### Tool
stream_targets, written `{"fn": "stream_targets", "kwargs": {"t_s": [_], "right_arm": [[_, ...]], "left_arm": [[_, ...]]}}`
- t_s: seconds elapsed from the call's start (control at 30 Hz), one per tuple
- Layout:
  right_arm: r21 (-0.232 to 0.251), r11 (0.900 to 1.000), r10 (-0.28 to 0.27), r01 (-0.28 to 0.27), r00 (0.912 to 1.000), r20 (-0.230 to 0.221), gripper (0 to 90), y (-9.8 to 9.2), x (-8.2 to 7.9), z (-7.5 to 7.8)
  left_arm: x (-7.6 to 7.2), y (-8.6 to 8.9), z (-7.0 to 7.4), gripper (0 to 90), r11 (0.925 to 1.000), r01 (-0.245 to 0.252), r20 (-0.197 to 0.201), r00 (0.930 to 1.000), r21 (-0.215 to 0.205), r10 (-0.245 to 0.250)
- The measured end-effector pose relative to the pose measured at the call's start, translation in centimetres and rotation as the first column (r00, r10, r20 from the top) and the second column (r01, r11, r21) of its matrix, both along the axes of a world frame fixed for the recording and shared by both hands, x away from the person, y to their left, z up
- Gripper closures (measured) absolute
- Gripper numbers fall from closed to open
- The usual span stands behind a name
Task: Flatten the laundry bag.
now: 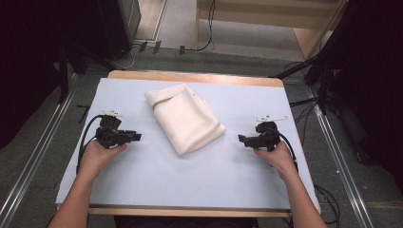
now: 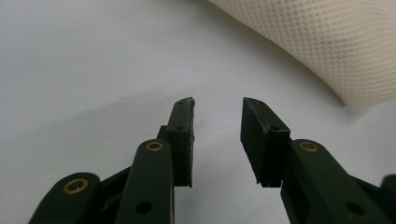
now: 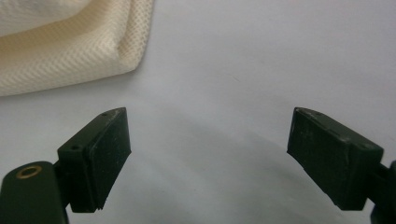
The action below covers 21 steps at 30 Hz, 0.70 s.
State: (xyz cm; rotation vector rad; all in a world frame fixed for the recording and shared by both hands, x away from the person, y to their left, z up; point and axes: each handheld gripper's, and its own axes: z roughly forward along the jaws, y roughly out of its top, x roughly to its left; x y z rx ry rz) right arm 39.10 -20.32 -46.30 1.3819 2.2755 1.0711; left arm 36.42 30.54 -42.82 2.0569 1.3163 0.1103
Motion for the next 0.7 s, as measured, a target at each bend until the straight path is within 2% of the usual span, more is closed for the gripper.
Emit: {"fn": "stream_targets", "kwargs": {"t_s": [0.03, 0.13, 0.3, 0.4, 0.47, 0.57, 0.7], "right_arm": [[0.000, 1.000, 0.000, 0.000, 1.0000, 0.000, 13.9, 0.0, 0.0, 0.0], [0.007, 0.999, 0.053, -0.053, 0.9986, 0.000, 13.9, 0.3, 0.0, 0.1], [0.001, 0.998, 0.060, -0.060, 0.9980, -0.018, 15.5, 0.7, -0.2, 0.0], [0.003, 0.998, 0.069, -0.069, 0.9973, -0.024, 17.8, 0.9, -0.3, 0.0], [0.010, 0.995, 0.097, -0.097, 0.9948, -0.030, 17.7, 1.2, -0.5, 0.0], [0.006, 0.994, 0.107, -0.107, 0.9939, -0.025, 17.9, 1.3, -0.6, 0.0], [0.008, 0.993, 0.115, -0.115, 0.9933, -0.011, 22.6, 1.5, -0.9, 0.2]], "left_arm": [[0.0, 0.0, 0.0, 65.5, 1.0000, 0.000, 0.000, 1.0000, 0.000, 0.000], [-0.1, 0.5, 0.2, 63.0, 1.0000, -0.001, 0.000, 1.0000, -0.001, 0.001], [-0.1, 0.8, 0.3, 47.1, 0.9999, -0.013, -0.011, 0.9999, 0.010, 0.013], [-0.2, 0.7, 0.4, 46.5, 0.9998, -0.006, 0.003, 1.0000, 0.016, 0.006], [-0.2, 0.4, 0.6, 42.0, 1.0000, 0.000, 0.008, 1.0000, 0.008, -0.001], [-0.3, 0.3, 0.7, 39.2, 0.9998, 0.011, 0.015, 0.9998, 0.015, -0.011], [-0.4, 0.1, 0.7, 37.0, 0.9999, 0.010, 0.017, 0.9998, 0.006, -0.010]]}}
